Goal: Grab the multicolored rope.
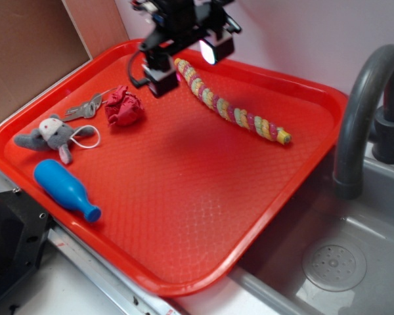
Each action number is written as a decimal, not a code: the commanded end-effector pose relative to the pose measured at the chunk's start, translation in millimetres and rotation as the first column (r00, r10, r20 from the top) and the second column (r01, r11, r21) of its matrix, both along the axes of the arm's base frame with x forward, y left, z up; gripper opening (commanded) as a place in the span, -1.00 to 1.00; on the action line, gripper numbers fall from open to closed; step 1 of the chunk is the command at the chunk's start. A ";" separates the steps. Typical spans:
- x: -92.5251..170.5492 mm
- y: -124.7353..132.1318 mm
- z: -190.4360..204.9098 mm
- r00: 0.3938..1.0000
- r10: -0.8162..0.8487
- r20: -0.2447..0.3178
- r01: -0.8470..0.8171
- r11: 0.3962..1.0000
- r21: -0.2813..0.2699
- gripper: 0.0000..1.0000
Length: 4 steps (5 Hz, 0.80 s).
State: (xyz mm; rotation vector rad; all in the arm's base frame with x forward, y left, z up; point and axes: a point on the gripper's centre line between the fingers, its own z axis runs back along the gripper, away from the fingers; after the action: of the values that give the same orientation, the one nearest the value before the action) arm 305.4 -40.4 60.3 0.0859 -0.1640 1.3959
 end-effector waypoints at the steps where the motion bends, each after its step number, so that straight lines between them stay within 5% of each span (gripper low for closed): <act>1: 17.3 11.3 -9.7 1.000 -0.001 0.019 0.001 1.000 -0.004 1.00; 2: 14.8 5.6 -22.2 1.000 -0.028 -0.001 0.028 1.000 0.004 1.00; 3: 13.0 -0.6 -34.1 0.997 -0.066 -0.028 0.067 0.997 0.023 0.76; 4: 11.3 0.9 -35.3 0.997 -0.068 -0.021 0.069 0.997 0.039 -1.00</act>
State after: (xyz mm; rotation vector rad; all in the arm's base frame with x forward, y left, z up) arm 317.6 -46.5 16.4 0.1460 -0.1598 1.3131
